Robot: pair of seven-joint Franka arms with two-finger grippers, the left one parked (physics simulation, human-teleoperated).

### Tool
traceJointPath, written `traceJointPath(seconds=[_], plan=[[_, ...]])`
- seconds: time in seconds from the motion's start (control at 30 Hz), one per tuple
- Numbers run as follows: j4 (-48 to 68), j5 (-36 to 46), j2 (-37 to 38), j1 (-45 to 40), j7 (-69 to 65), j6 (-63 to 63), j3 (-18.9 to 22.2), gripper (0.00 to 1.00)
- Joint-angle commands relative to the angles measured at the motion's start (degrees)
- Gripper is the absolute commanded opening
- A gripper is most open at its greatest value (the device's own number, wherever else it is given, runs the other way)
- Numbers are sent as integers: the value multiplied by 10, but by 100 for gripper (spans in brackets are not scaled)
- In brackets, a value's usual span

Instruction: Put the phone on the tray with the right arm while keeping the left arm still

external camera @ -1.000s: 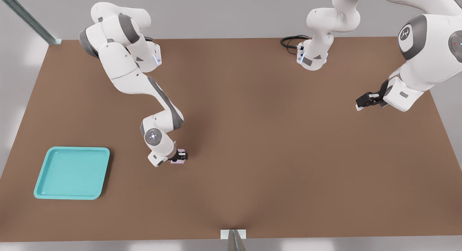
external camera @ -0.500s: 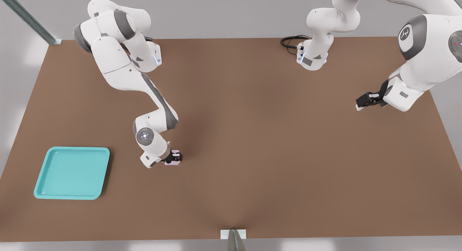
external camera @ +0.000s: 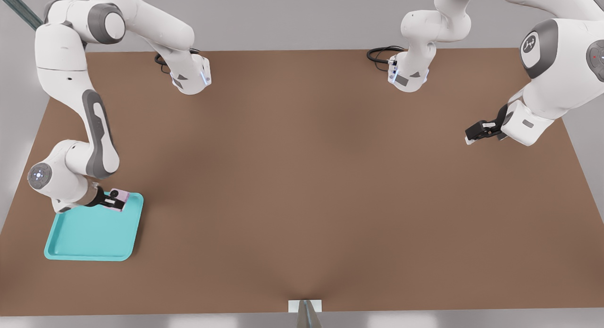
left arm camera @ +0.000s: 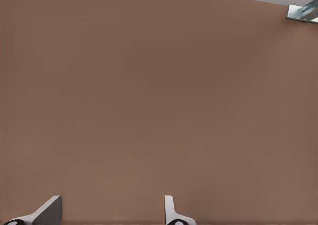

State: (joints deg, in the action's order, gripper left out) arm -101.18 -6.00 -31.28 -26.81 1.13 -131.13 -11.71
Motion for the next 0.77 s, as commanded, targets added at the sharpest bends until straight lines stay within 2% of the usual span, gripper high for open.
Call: traceJointPath(seconds=[0.0, 0.03, 0.1, 0.2, 0.23, 0.27, 0.3, 0.33, 0.37, 0.4, 0.43, 0.47, 0.5, 0.53, 0.57, 0.67, 0.73], plan=[[27, -9, -24, -6, -327, 17, 0, 79], [46, -9, -40, -6, -342, -12, -1, 79], [46, -9, -42, -6, -336, -15, 0, 100], [48, -7, -39, -5, -334, -23, -1, 100], [48, -6, -9, 0, -330, -18, -1, 100], [47, -6, 68, 54, -272, 54, 8, 100], [36, -16, 140, 138, -159, 124, 31, 100], [51, -16, 182, 231, -79, 226, 81, 100], [54, -10, 237, 262, -19, 274, 85, 100], [89, 4, 239, 264, 5, 307, 78, 100], [150, 4, 211, 272, 34, 307, 79, 100], [151, 2, 197, 277, 27, 295, 80, 100], [194, 16, 177, 283, 28, 366, 80, 100], [270, 16, 143, 311, 30, 438, 99, 100], [287, 21, 138, 312, 23, 443, 102, 100], [270, 40, 148, 306, -19, 423, 122, 100], [212, 40, 186, 304, -19, 394, 122, 100]])
